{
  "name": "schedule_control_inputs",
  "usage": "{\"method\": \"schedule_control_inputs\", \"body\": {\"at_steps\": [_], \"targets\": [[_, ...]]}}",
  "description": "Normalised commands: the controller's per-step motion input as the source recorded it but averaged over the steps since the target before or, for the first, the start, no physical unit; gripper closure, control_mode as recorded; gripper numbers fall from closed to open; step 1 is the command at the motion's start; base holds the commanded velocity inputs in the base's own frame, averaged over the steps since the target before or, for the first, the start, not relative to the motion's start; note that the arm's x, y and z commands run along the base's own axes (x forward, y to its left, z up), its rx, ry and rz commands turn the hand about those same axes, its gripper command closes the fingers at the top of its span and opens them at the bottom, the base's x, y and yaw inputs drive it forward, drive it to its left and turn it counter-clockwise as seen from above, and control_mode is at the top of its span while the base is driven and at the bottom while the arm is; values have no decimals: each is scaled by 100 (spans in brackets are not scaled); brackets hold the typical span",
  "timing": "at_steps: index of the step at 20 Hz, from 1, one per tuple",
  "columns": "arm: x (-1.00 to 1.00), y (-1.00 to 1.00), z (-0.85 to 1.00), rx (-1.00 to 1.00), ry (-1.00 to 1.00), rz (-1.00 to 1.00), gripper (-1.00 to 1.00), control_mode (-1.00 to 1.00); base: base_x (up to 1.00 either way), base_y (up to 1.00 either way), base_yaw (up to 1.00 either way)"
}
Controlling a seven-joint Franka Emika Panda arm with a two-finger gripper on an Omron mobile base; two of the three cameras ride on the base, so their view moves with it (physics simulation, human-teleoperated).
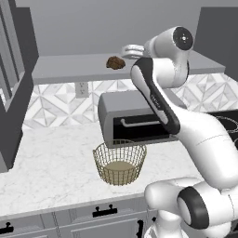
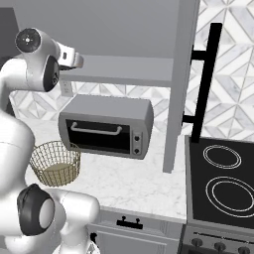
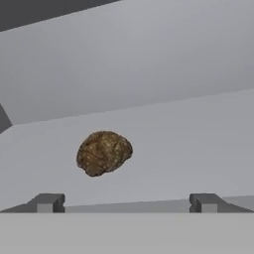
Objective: Open the cabinet, pick up the bread from the cabinet and place it in the basket. Then move the basket to the dining counter.
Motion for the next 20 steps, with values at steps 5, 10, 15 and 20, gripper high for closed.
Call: {"method": "schedule_control_inputs", "body": {"at_steps": [5,10,15,20], "targets": [[38,33,5,5,4,4,-100,-100,0,0,0],[20,19,-9,0,1,8,-100,-100,0,0,0],[38,4,-29,-1,0,8,-100,-100,0,0,0],[49,21,-17,-4,0,5,-100,-100,0,0,0]]}}
